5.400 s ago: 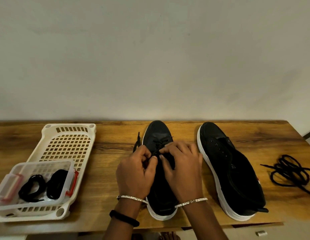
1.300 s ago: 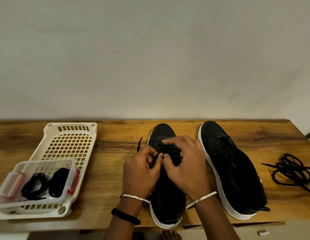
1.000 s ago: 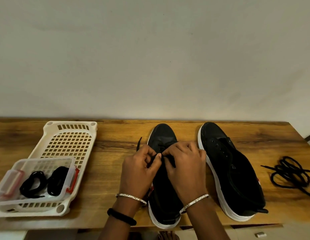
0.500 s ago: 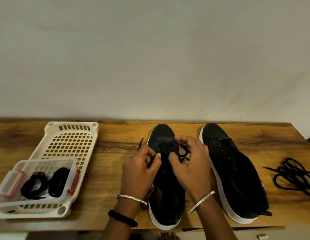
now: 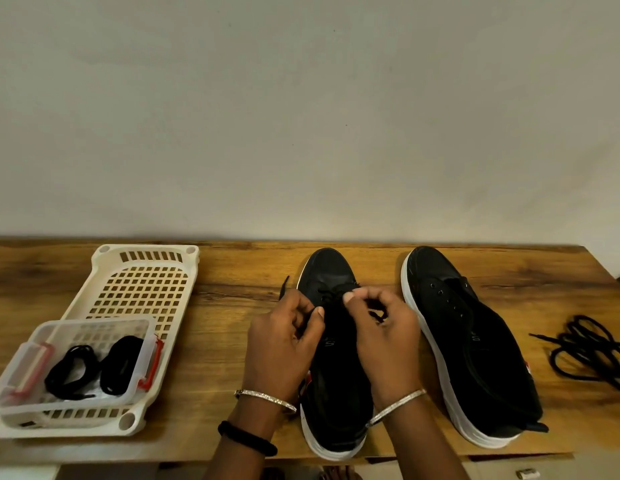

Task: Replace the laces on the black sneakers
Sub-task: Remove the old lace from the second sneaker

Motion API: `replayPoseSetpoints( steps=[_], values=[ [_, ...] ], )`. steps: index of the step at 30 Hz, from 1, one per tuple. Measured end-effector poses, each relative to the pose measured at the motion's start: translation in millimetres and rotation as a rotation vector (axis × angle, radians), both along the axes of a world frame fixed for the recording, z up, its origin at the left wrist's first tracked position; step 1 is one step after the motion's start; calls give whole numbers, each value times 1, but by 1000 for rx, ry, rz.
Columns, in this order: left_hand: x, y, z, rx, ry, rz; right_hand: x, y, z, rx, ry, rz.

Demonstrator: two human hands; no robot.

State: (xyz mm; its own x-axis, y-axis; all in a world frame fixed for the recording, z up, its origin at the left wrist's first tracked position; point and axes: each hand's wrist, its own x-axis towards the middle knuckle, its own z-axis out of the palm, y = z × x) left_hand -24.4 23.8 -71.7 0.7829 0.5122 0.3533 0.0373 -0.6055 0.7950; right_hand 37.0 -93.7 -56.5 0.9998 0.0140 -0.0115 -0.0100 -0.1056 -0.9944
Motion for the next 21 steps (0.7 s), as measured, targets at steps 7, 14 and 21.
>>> replayPoseSetpoints(
  steps=[7, 14, 21],
  values=[
    [1, 0, -2, -8, 5, 0, 13, -16, 2, 33, 235, 70],
    [1, 1, -3, 5, 25, -4, -1, -6, 0, -837, -522, 251],
    [0, 0, -2, 3, 26, 8, -5, -1, -3, -510, -364, 127]
  ],
)
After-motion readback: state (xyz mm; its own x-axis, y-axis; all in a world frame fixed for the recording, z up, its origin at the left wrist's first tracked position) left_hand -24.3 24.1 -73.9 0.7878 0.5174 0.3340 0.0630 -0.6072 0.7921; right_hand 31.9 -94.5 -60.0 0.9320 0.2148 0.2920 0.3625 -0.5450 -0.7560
